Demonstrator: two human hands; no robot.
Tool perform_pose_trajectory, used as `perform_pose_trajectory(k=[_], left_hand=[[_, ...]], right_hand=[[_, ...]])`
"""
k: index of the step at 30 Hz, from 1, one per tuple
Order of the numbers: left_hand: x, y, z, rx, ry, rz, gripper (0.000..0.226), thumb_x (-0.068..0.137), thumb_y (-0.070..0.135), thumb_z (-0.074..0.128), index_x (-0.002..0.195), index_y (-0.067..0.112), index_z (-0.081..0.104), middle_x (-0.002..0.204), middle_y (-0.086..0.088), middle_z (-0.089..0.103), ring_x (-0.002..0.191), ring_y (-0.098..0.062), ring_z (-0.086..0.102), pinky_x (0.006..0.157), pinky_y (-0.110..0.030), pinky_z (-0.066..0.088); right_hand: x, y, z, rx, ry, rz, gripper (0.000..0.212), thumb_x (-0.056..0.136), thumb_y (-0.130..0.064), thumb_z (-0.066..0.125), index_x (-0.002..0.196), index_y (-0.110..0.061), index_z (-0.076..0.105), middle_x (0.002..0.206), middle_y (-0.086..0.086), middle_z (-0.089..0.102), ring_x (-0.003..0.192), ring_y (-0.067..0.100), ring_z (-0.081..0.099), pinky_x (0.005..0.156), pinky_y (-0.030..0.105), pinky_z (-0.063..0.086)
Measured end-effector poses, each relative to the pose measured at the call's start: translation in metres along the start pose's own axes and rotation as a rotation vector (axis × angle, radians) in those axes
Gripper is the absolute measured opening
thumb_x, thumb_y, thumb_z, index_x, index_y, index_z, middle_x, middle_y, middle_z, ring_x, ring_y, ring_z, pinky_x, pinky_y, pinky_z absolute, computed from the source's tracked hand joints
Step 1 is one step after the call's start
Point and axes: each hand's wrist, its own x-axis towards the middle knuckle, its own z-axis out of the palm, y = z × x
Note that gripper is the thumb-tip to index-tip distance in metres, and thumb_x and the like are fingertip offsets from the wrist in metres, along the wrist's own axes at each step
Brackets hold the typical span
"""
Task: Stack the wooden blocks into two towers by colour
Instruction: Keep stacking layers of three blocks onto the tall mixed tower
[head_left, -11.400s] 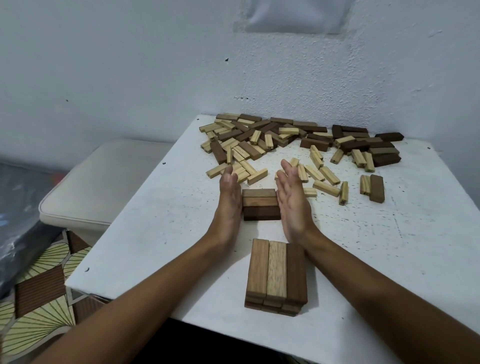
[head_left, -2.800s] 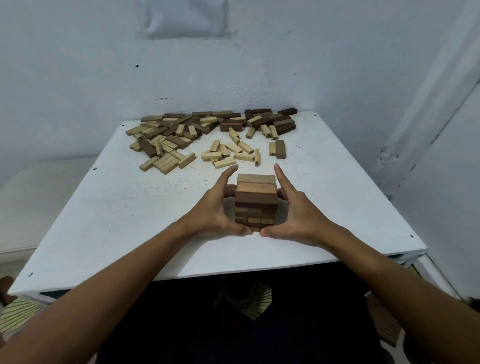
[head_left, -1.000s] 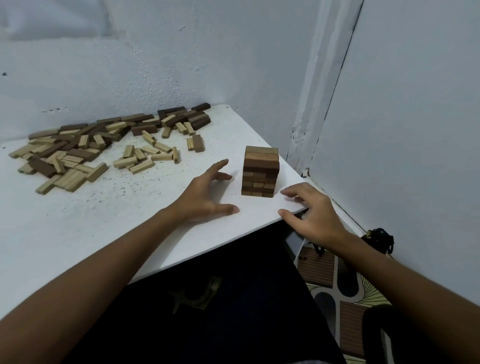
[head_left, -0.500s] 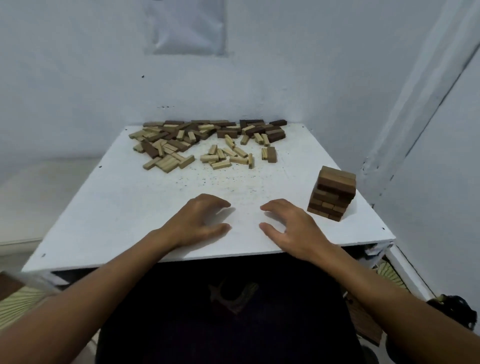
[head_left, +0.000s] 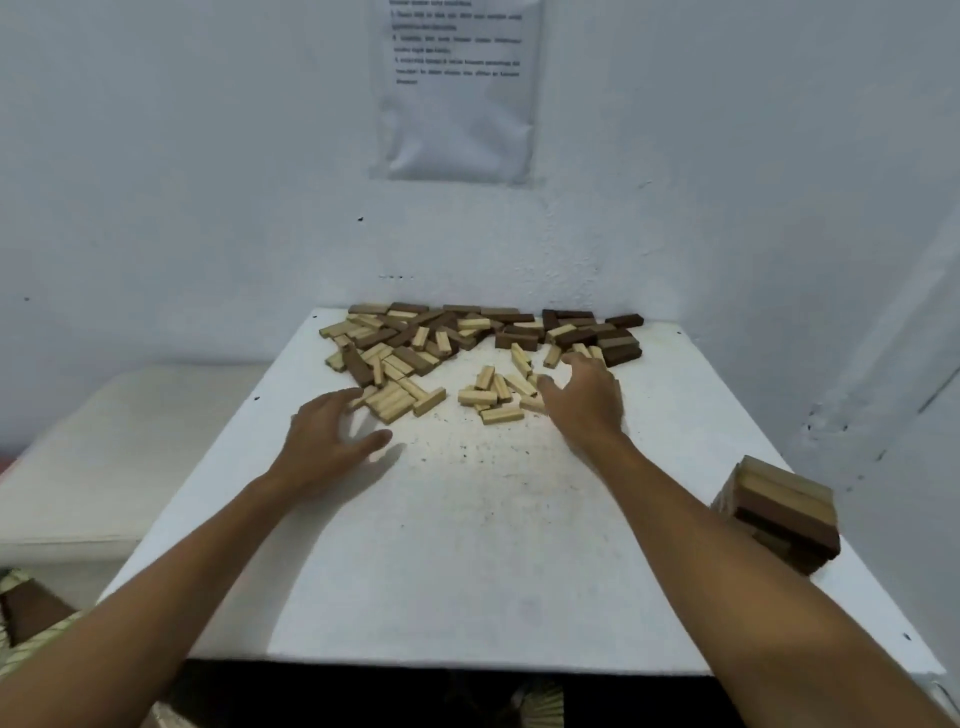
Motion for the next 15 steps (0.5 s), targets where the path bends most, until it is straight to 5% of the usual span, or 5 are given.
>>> perform_pose_trajectory(k=[4,11,15], left_hand=[[0.052,-0.017,-0.011,-0.053,0.06,0.006,0.058,0.064,0.068,0.057,0.108,0.031,0.063,0.12,0.002,0.062,0.121,-0.026,0.052,0.097,-0.039,0.036],[0.154,-0.076,-0.012,0.074,0.078,0.017,0.095,0.062,0.091,0.042,0.12,0.02,0.064,0.124,-0.007,0.063,0.121,-0.028,0.053,0.102,-0.05,0.041],[0.193,-0.089,-0.007,0.189,0.067,-0.024,0.096,0.059,0.089,0.034,0.129,0.028,0.058,0.143,-0.008,0.049,0.138,-0.024,0.034,0.11,-0.053,0.024]], right_hand=[[0.067,0.013,0.006,-0.05,-0.015,0.119,0.047,0.089,-0.045,0.056,0.126,-0.015,0.054,0.134,0.015,0.05,0.124,0.035,0.044,0.098,0.046,0.043],[0.166,0.047,0.007,-0.316,-0.149,0.156,0.062,0.092,-0.058,0.043,0.139,-0.017,0.041,0.146,0.017,0.036,0.133,0.036,0.032,0.105,0.05,0.031],[0.201,0.077,0.008,-0.427,-0.271,0.196,0.085,0.09,-0.072,0.032,0.153,-0.016,0.016,0.16,0.015,0.013,0.146,0.037,0.008,0.113,0.056,0.016]])
